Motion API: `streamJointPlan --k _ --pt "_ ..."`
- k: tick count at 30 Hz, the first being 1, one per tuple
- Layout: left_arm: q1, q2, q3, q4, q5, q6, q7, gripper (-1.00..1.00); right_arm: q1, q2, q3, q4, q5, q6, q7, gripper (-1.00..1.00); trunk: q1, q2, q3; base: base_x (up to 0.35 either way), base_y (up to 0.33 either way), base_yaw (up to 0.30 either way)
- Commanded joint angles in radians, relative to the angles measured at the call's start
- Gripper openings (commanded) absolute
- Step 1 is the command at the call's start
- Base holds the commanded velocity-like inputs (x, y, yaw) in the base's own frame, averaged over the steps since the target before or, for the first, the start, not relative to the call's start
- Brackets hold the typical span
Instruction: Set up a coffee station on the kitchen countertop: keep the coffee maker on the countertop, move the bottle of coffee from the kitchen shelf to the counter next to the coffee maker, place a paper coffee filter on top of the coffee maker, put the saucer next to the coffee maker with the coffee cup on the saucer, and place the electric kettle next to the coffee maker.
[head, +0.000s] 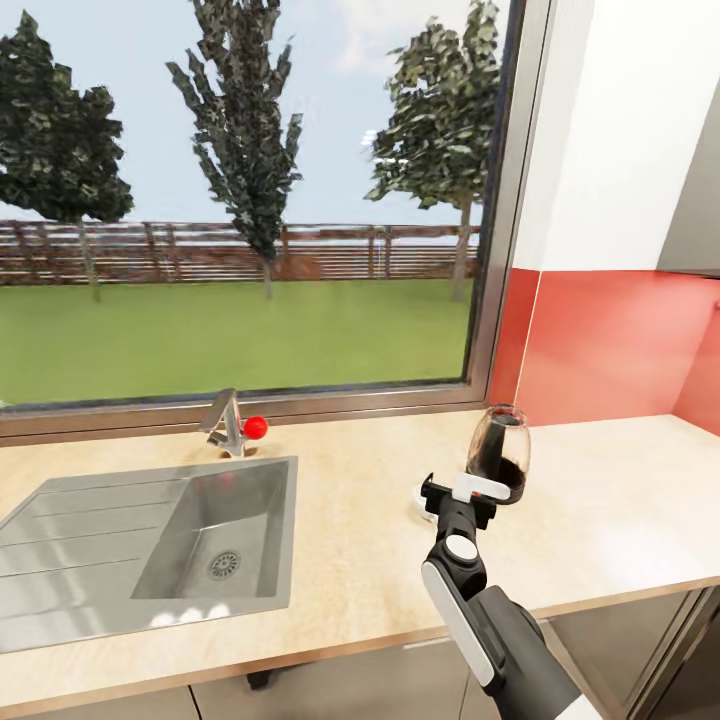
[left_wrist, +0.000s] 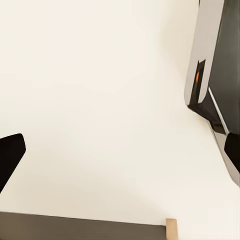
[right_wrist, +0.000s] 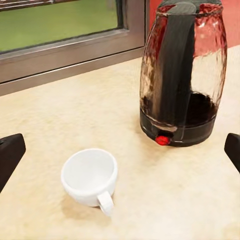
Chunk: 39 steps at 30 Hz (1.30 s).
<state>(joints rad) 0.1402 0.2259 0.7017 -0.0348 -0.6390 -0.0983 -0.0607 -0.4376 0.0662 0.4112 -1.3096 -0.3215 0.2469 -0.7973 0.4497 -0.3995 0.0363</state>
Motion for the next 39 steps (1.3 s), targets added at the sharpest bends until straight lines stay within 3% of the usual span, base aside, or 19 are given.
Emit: streamJointPlan --k 1,39 --pt "0.001 0.000 0.009 0.002 -0.007 -0.001 -0.005 1.00 -0.001 0.000 0.002 -0.001 -0.004 0.006 -0.007 1.00 0.000 -0.001 0.000 0.000 0.000 0.000" --pt "0.001 0.000 0.010 0.011 -0.006 -0.001 -0.005 1.00 -0.001 0.000 0.000 0.000 -0.002 0.006 -0.008 1.00 0.000 -0.001 0.000 0.002 -0.003 0.000"
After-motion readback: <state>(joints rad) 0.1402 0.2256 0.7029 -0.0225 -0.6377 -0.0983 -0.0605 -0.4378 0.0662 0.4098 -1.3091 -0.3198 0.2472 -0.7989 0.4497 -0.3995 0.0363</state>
